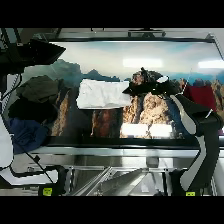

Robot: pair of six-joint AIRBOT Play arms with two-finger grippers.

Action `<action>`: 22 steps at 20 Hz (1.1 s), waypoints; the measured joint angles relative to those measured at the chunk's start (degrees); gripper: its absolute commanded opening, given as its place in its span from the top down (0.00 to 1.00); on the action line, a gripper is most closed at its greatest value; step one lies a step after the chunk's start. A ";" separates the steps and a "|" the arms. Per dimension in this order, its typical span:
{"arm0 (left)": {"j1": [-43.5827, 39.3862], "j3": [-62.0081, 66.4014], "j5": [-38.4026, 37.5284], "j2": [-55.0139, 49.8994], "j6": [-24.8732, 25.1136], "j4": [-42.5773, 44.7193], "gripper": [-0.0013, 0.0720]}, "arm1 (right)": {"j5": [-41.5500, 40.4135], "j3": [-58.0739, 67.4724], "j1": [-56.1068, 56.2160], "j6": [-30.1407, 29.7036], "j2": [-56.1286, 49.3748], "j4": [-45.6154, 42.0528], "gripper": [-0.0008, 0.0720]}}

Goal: Fold the shirts.

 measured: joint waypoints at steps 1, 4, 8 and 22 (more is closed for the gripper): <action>0.00 0.00 0.00 0.00 0.00 -0.02 0.96 | -0.61 1.36 -0.81 0.02 1.18 1.14 0.96; 0.00 0.00 0.00 0.00 0.00 0.00 0.96 | -3.87 7.37 -5.29 3.69 5.46 2.62 0.96; 0.00 0.00 0.00 0.00 0.02 -0.02 0.96 | -10.73 13.97 -14.91 15.06 13.27 0.11 0.96; -0.11 0.00 0.07 0.00 0.85 0.00 0.96 | 14.88 -7.19 -39.30 67.67 40.02 -66.01 0.96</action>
